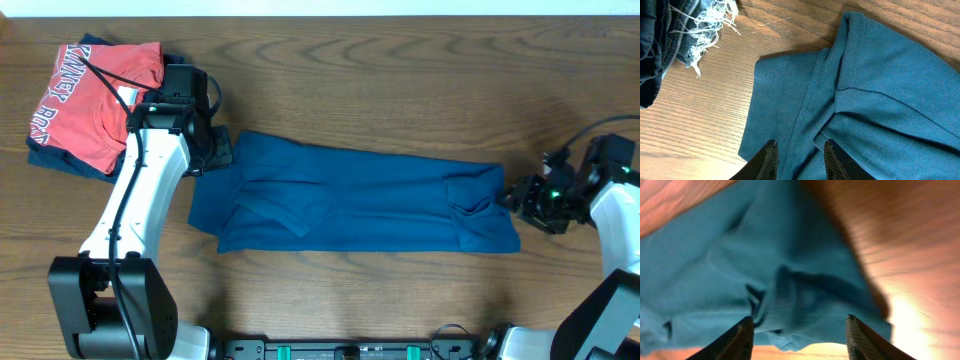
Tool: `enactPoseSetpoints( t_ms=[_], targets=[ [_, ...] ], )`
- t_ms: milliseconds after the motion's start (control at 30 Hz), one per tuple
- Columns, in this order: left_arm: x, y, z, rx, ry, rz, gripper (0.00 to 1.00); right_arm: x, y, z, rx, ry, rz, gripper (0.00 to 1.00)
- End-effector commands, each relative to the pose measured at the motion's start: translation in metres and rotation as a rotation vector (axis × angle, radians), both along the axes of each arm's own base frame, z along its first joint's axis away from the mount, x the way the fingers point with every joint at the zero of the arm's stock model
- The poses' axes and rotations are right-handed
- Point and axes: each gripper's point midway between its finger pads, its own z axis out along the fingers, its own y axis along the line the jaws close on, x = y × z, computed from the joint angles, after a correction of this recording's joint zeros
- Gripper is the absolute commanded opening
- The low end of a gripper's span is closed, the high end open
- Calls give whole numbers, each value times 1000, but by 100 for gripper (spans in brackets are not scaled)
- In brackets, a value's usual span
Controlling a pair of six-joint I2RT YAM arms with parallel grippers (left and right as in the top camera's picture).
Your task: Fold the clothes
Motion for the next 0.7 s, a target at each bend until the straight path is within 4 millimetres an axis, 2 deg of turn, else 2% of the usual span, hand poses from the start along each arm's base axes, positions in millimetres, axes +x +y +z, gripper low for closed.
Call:
enactPoseSetpoints(
  t_ms=[0,133,300,367,433,533,600,667],
  targets=[
    [4,2,10,4,-31,-1,33,3,15,1,25,-41,106,61],
    [4,2,10,4,-30,-1,33,9,21,2,7,-70,146,67],
    [-1,2,9,5,-13,-1,33,20,30,6,-11,-112,199,66],
    [-3,3,9,5,-5,-1,33,26,32,12,-22,-131,225,64],
    [-4,3,8,6,2,-1,33,33,24,21,-74,-136,227,63],
    [-5,3,8,6,3,-1,33,40,12,38,-150,-152,267,69],
    [-4,3,8,6,1,-1,33,42,12,45,-169,-185,342,69],
    [-4,3,9,6,-1,-5,33,44,22,49,-135,-236,418,73]
  ],
)
